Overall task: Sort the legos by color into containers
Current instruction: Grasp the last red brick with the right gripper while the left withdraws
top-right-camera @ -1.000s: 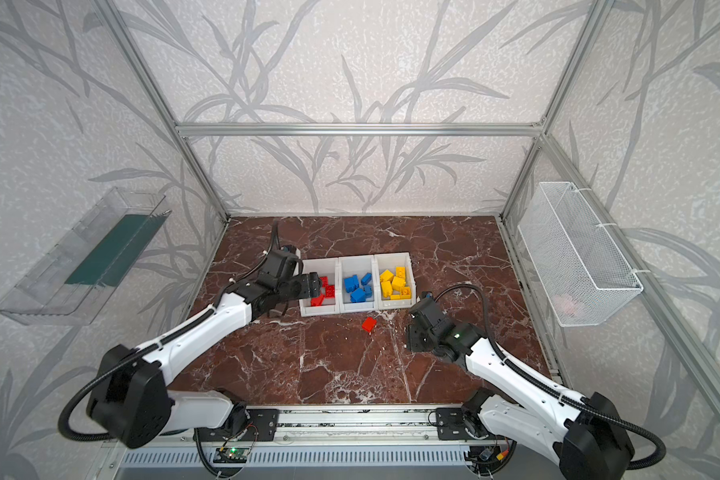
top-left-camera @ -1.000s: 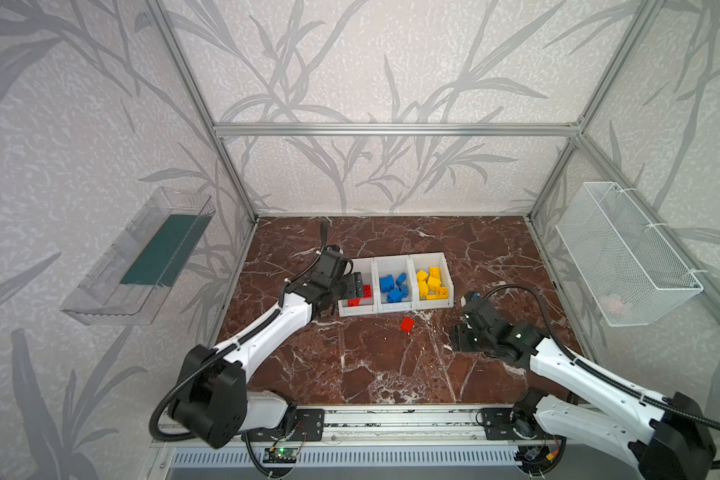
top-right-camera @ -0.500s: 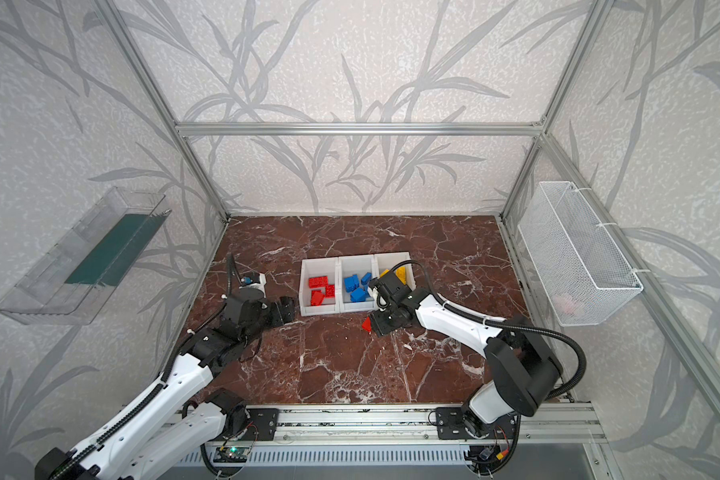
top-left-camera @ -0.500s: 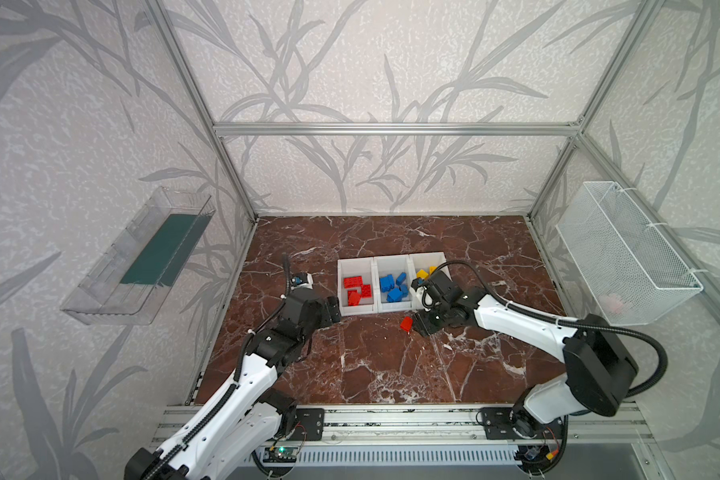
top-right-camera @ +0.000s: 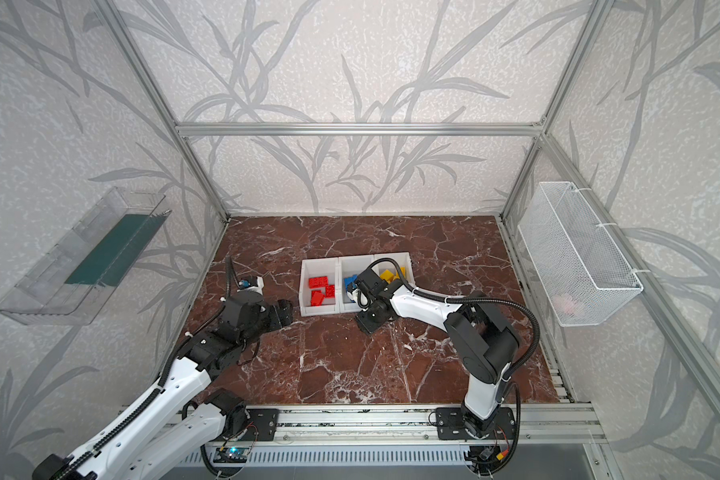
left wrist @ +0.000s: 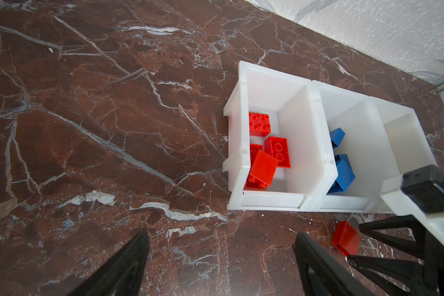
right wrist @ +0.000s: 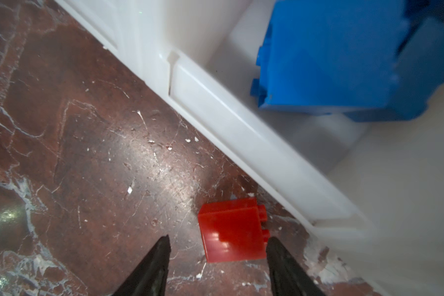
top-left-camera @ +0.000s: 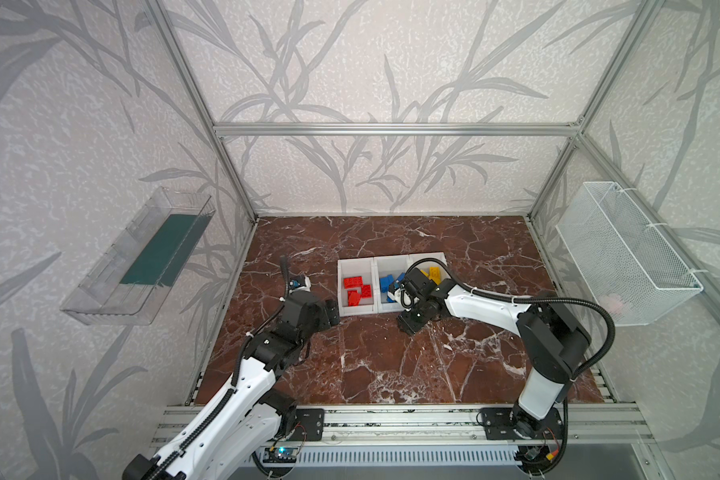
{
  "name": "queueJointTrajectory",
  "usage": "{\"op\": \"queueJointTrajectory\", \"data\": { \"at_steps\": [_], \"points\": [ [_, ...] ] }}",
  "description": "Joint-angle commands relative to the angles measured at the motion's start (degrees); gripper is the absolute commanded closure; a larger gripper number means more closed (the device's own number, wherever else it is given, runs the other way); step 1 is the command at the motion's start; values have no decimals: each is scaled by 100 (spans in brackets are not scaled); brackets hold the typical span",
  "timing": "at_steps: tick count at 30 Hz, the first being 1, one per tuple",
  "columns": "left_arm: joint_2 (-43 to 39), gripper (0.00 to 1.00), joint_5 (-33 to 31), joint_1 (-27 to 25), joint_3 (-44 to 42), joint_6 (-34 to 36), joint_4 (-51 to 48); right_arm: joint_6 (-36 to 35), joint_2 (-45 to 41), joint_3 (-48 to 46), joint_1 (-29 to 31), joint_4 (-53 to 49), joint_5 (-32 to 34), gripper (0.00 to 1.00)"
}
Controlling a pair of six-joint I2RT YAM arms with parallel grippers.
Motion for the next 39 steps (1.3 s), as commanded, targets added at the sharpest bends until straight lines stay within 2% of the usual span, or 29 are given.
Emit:
{"op": "queueJointTrajectory", "data": {
  "at_steps": [1, 14, 21, 30, 34, 39],
  "points": [
    [-116, 9, -154, 28, -46, -4, -151, -117, 100, 129, 27, -60, -1, 40],
    [-82, 9, -67, 26, -80, 2, -118, -33, 398, 189, 121, -117, 335, 44],
    [-59, 9, -48, 34, -80, -20, -118, 93, 287, 64, 212, -17, 455, 60],
    [-98, 9, -135, 30, -107, -125, -126, 296, -131, -22, 679, -81, 649, 66],
    [-189, 9, -208, 28, -140, -227, -208, 265, -452, 246, 758, -160, 530, 67],
    [-522, 9, -317, 30, -327, -429, -261, 3, -436, 1181, 758, -244, 551, 67]
  ]
}}
